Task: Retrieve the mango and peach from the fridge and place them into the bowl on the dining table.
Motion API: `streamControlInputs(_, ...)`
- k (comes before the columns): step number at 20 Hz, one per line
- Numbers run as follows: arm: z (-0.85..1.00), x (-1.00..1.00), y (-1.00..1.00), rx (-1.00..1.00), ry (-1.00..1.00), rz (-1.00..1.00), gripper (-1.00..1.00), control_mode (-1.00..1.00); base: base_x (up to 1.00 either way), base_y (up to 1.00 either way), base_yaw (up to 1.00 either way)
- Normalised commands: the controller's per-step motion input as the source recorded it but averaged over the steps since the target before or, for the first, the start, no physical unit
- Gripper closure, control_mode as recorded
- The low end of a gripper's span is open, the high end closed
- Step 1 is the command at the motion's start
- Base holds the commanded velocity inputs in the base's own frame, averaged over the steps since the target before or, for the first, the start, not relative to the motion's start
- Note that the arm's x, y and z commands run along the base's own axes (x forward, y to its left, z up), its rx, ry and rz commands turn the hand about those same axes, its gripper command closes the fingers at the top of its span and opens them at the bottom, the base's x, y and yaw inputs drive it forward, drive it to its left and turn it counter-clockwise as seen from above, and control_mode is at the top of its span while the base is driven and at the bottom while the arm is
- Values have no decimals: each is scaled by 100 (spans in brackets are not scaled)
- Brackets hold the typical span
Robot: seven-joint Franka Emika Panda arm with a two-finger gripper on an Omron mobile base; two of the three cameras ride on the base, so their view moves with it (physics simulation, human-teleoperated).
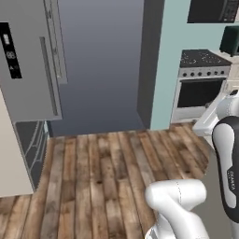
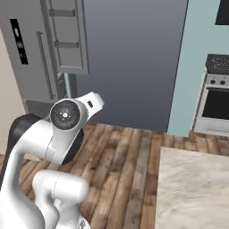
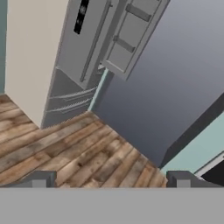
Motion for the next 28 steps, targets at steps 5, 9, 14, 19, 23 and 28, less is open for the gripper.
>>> streamControlInputs(5,0,0,0,0,0,0,-100,100,100,15,0)
streamControlInputs(9,0,0,0,0,0,0,-100,100,100,23,4)
streamControlInputs(14,0,0,0,0,0,0,-100,100,100,20,18)
streamControlInputs(19,0,0,0,0,0,0,-100,100,99,11,30)
streamControlInputs(23,0,0,0,0,0,0,-100,100,73,8,39)
streamControlInputs(28,0,0,0,0,0,0,-100,100,16,6,46)
